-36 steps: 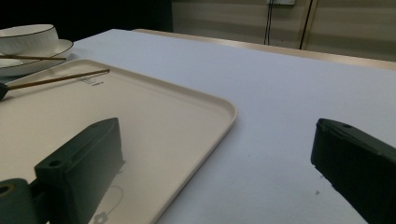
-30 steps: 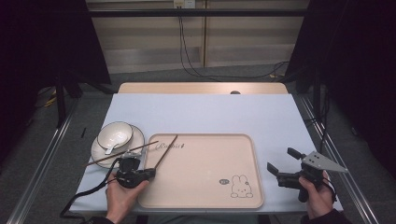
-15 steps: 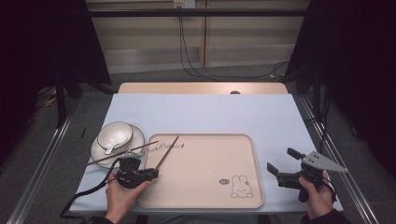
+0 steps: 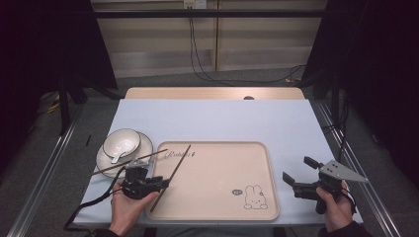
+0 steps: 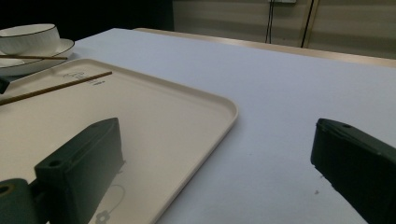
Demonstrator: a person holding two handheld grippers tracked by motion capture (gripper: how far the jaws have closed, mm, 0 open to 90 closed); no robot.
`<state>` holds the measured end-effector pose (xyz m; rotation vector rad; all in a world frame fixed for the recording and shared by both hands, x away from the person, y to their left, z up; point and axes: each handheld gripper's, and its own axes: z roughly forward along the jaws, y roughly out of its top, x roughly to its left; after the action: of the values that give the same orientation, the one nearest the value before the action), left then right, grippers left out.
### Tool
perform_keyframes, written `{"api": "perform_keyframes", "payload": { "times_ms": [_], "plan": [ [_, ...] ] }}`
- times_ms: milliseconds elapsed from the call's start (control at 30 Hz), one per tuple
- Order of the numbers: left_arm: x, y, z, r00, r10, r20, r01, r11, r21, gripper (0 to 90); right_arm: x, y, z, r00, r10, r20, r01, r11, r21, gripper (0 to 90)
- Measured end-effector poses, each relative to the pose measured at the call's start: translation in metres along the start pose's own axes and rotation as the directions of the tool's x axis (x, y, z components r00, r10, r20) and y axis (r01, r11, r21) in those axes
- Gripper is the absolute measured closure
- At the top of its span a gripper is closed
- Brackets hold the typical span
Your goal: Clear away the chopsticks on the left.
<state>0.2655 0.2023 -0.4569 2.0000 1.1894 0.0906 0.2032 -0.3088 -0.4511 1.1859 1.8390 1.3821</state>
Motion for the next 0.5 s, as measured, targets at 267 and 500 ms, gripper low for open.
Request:
{"api": "perform_keyframes", "payload": {
  "times_ms": [267,500],
  "plan": [
    [0.002,0.003,-0.017,0.9916,0.12,0.048,-0.115,0.9893,-0.09,20.0,0.0,0.0,0.0,1.0,0.004,0.001,-0.004,1.0,-0.006,1.8],
    [0.009,0.002,-0.036,0.9873,0.155,0.033,-0.146,0.971,-0.189,5.5,0.0,0.0,-0.001,1.0,0.002,0.002,-0.002,1.0,-0.008,1.8]
  ]
}}
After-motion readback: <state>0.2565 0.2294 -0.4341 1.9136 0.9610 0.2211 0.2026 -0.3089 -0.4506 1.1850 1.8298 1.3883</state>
